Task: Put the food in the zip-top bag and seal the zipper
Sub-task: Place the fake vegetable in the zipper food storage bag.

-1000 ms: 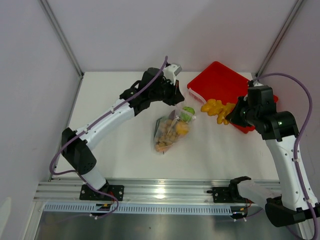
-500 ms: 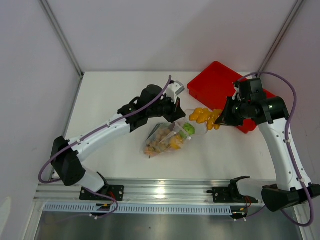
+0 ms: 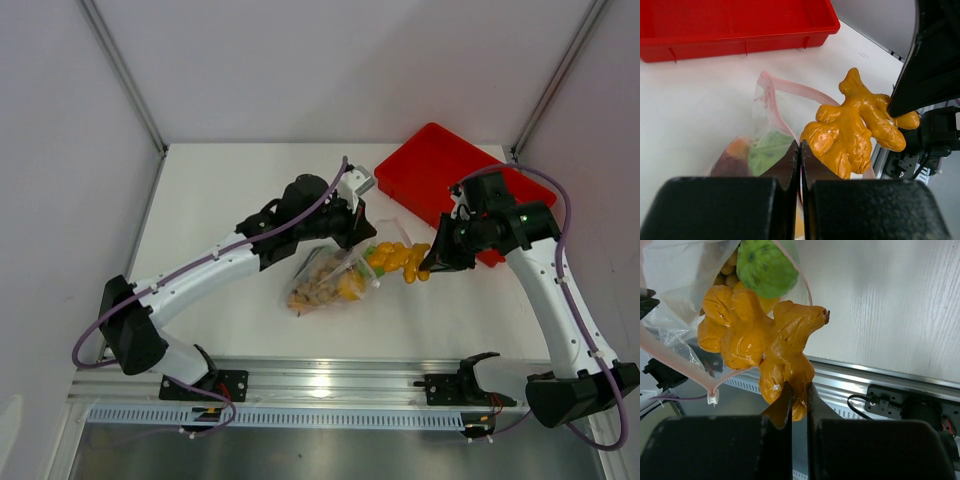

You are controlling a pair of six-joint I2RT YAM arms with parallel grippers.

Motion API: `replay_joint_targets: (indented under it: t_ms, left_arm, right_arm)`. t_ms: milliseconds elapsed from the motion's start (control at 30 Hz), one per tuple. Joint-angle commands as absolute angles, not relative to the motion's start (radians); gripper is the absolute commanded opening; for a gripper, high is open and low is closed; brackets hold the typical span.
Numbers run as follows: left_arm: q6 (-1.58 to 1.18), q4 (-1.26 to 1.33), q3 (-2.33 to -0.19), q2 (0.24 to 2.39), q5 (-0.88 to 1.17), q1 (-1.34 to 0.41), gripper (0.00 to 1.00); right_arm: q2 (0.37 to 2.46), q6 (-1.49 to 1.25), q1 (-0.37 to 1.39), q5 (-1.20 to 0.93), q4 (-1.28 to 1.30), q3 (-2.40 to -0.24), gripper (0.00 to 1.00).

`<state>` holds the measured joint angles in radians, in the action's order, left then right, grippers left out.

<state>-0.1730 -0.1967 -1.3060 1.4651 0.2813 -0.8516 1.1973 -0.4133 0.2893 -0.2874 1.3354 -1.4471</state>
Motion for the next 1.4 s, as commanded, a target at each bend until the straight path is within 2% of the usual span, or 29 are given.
replay_joint_targets:
  t_ms: [0, 133, 533, 600, 633, 700, 733, 800, 833, 867, 933, 1067, 1133, 1367]
  left_arm:
    - [-0.137, -0.146, -1.35, 1.437, 0.278, -0.871, 0.01]
    - [-0.132, -0.147, -1.359, 1.443, 0.276, -0.894, 0.0]
    - [-0.236, -0.124, -1.384, 1.463, 0.259, -0.897, 0.0]
    - [-0.262, -0.121, -1.387, 1.463, 0.245, -0.897, 0.01]
    - [-0.284, -0.129, -1.385, 1.466, 0.221, -0.897, 0.01]
    - [-0.301, -0.136, -1.396, 1.471, 0.201, -0.896, 0.01]
    - [-0.31, -0.146, -1.399, 1.477, 0.19, -0.894, 0.01]
    - [-0.348, -0.153, -1.401, 1.48, 0.175, -0.888, 0.0]
    - [-0.362, -0.155, -1.401, 1.482, 0.175, -0.885, 0.01]
    - [-0.383, -0.152, -1.399, 1.485, 0.176, -0.882, 0.0]
    - [-0.4, -0.153, -1.405, 1.489, 0.17, -0.882, 0.0]
    - [-0.446, -0.166, -1.408, 1.494, 0.138, -0.884, 0.0]
    - [-0.468, -0.161, -1.41, 1.488, 0.108, -0.882, 0.0]
    - [-0.483, -0.207, -1.45, 1.488, 0.043, -0.881, 0.01]
  right_arm:
    - [1.175, -0.403, 0.296, -0.299, 1.462, -1.43, 0.0]
    - [1.203, -0.431, 0.307, -0.302, 1.421, -1.456, 0.0]
    - [1.344, -0.534, 0.488, -0.267, 1.233, -1.48, 0.0]
    - [1.345, -0.557, 0.499, -0.246, 1.166, -1.474, 0.04]
    - [1.338, -0.571, 0.5, -0.23, 1.107, -1.462, 0.19]
    - [1.324, -0.581, 0.511, -0.207, 1.054, -1.448, 0.35]
    - [1.316, -0.586, 0.512, -0.203, 1.03, -1.431, 0.5]
    - [1.292, -0.606, 0.521, -0.195, 0.968, -1.408, 0.66]
    - [1.279, -0.614, 0.532, -0.19, 0.947, -1.393, 0.86]
    - [1.266, -0.623, 0.54, -0.184, 0.907, -1.359, 0.92]
    - [1.229, -0.63, 0.558, -0.172, 0.891, -1.344, 0.95]
    - [1.128, -0.611, 0.598, 0.0, 0.94, -1.364, 0.95]
    - [1.054, -0.604, 0.609, 0.047, 0.962, -1.364, 0.91]
    - [0.902, -0.655, 0.684, -0.026, 0.925, -1.226, 0.74]
